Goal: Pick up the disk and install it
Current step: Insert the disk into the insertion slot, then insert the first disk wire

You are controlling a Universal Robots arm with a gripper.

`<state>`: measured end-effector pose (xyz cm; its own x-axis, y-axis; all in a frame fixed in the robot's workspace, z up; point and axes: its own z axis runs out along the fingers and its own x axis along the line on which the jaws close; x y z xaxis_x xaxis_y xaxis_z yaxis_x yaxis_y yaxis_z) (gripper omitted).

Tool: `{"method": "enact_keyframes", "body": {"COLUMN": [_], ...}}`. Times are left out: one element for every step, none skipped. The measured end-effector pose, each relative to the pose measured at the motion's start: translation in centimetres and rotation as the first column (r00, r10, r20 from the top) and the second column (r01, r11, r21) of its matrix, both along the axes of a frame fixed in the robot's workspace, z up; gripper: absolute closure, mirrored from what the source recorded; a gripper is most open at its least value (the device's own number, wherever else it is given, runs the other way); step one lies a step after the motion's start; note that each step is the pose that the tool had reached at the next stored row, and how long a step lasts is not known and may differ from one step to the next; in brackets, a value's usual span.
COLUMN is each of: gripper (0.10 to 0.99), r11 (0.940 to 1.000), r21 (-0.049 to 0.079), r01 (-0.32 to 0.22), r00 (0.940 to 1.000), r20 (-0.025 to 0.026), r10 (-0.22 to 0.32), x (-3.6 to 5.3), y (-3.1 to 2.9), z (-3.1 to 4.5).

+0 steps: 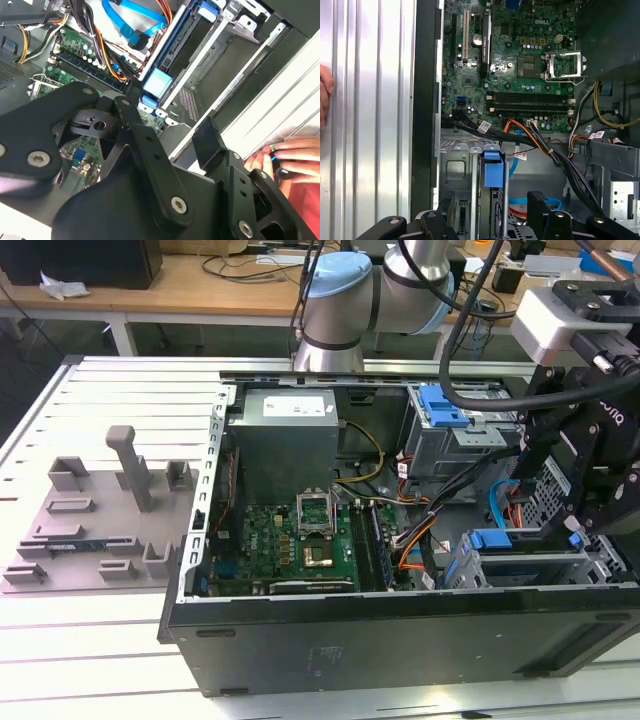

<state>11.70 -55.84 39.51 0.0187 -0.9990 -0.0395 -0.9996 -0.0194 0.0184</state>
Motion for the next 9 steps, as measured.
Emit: {"method": "enact_keyframes", "body": {"gripper": [0.404, 0.404, 0.404, 0.404, 0.404, 0.404, 0.404, 0.404, 0.404], "r11": [1.0000, 1.0000, 1.0000, 1.0000, 1.0000, 1.0000, 1.0000, 1.0000, 1.0000], "r21": [0.000, 0.000, 0.000, 0.000, -0.001, -0.001, -0.001, -0.001, -0.001], "r01": [0.000, 0.000, 0.000, 0.000, 0.000, 0.000, 0.000, 0.000, 0.000], "r00": [1.0000, 1.0000, 1.0000, 1.0000, 1.0000, 1.0000, 1.0000, 1.0000, 1.0000], "r20": [0.0000, 0.0000, 0.0000, 0.0000, 0.0000, 0.0000, 0.0000, 0.0000, 0.0000], "r10": [0.000, 0.000, 0.000, 0.000, 0.000, 0.000, 0.000, 0.000, 0.000], "x": [0.00, 0.00, 0.00, 0.00, 0.00, 0.00, 0.00, 0.00, 0.00], "y": [0.00, 0.00, 0.00, 0.00, 0.00, 0.00, 0.00, 0.00, 0.00], "z": [0.00, 0.00, 0.00, 0.00, 0.00, 0.00, 0.00, 0.00, 0.00]}}
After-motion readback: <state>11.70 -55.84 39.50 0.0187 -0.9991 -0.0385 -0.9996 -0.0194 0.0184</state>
